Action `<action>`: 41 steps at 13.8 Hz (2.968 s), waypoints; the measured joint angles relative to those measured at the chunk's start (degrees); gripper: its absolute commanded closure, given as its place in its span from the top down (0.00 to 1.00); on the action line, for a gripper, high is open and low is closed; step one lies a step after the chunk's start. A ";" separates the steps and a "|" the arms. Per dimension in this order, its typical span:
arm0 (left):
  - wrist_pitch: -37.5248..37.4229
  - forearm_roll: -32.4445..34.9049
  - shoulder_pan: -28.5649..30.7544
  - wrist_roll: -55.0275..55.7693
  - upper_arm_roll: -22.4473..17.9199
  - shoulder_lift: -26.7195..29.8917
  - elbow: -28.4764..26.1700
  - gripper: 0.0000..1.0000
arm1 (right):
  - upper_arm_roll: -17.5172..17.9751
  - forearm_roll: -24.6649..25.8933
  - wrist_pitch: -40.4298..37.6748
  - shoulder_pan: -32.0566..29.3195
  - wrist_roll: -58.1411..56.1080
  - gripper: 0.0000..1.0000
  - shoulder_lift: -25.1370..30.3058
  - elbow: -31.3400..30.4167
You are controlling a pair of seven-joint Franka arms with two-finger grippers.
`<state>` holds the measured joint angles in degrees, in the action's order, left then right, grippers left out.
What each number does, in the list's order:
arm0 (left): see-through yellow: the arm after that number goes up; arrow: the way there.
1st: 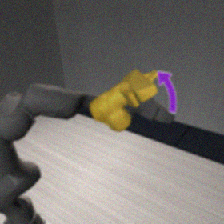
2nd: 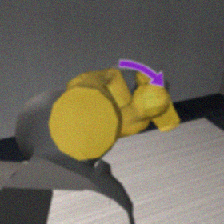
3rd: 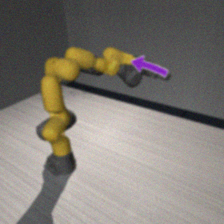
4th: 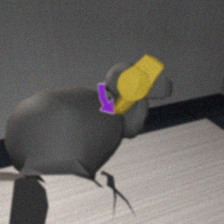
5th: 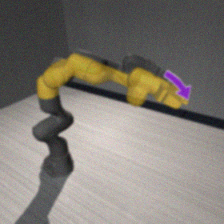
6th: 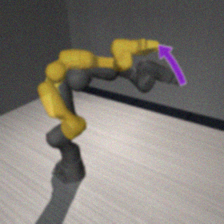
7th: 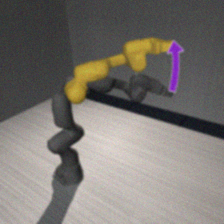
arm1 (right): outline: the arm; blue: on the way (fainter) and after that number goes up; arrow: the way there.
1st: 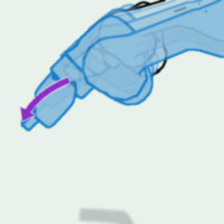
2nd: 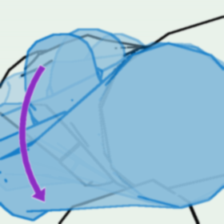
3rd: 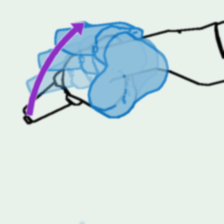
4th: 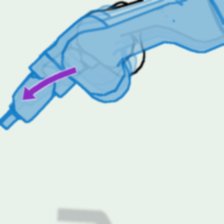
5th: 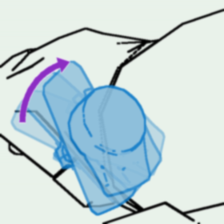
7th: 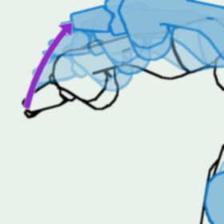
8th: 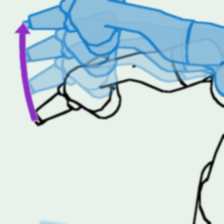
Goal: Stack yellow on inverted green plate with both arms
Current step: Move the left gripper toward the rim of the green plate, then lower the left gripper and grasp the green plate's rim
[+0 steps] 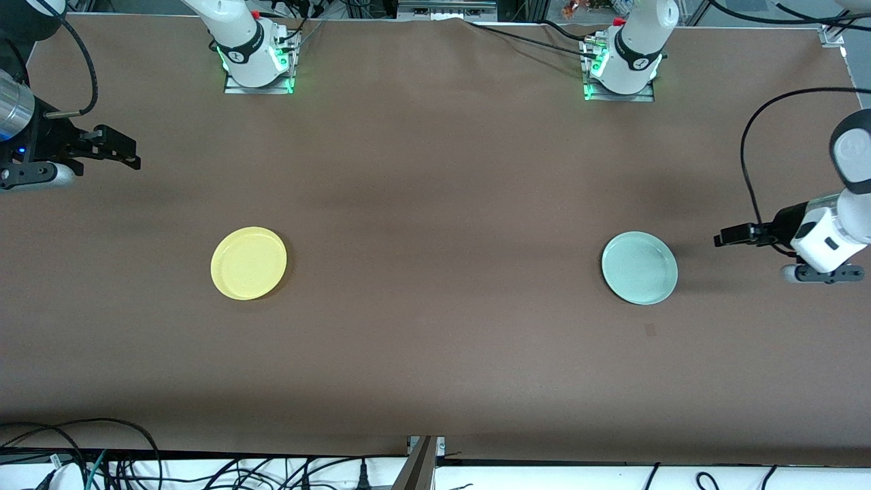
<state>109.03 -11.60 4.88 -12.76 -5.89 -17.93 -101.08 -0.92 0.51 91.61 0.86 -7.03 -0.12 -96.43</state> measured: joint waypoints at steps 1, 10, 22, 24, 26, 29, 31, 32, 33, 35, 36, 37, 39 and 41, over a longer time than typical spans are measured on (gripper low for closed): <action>3.19 -1.28 0.36 -1.84 0.00 -0.92 -1.98 1.00 | -0.01 0.29 0.01 0.00 0.00 1.00 0.00 0.06; 17.76 -8.85 2.56 -11.61 0.07 -9.41 -8.68 1.00 | -0.12 0.52 0.02 -0.02 0.00 1.00 0.00 0.49; 22.82 -11.99 1.12 -15.91 0.79 -13.40 -9.37 0.88 | 0.08 0.53 0.02 0.02 0.00 1.00 0.01 0.76; 23.57 -11.99 1.02 -15.96 0.79 -13.42 -10.02 0.67 | 0.08 0.53 0.02 0.02 0.00 1.00 0.01 0.86; 23.77 -11.99 0.88 -16.02 0.79 -13.43 -10.46 0.57 | 0.08 0.53 0.02 0.02 0.00 1.00 0.01 0.90; 23.87 -11.99 0.60 -16.08 0.79 -13.43 -10.56 0.41 | 0.12 0.53 0.02 0.03 0.00 1.00 0.01 0.92; 23.89 -11.99 0.45 -16.10 0.79 -13.43 -10.61 0.42 | 0.14 0.53 0.02 0.03 0.00 1.00 0.01 0.93; 23.90 -11.99 0.38 -16.11 0.79 -13.43 -10.66 0.42 | 0.20 0.53 0.02 0.07 0.00 1.00 0.01 0.94; 23.92 -11.99 0.35 -16.11 0.79 -13.45 -10.72 0.42 | 0.27 0.53 0.02 0.15 0.00 1.00 0.01 0.95; 24.11 -11.99 0.34 -16.13 0.79 -13.53 -10.90 0.42 | 0.48 0.53 0.02 0.20 0.00 1.00 0.01 0.96; 24.24 -11.99 0.34 -16.15 0.79 -13.57 -10.98 0.42 | 0.49 0.53 0.02 0.21 0.00 1.00 0.01 0.97; 24.43 -11.99 0.34 -16.19 0.79 -13.61 -11.01 0.41 | 0.49 0.53 0.02 0.21 0.00 1.00 0.01 0.97; 24.74 -11.99 0.34 -16.32 0.79 -13.74 -11.04 0.22 | 0.49 0.53 0.02 0.21 0.00 1.00 0.01 0.97; 24.91 -11.99 0.34 -16.51 0.79 -13.92 -11.04 0.07 | 0.49 0.53 0.02 0.21 0.00 1.00 0.01 0.98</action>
<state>133.94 -23.59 5.23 -29.27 -5.10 -31.85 -112.12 -0.44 1.04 91.63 1.07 -7.03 -0.11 -95.45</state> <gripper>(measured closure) 0.722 0.000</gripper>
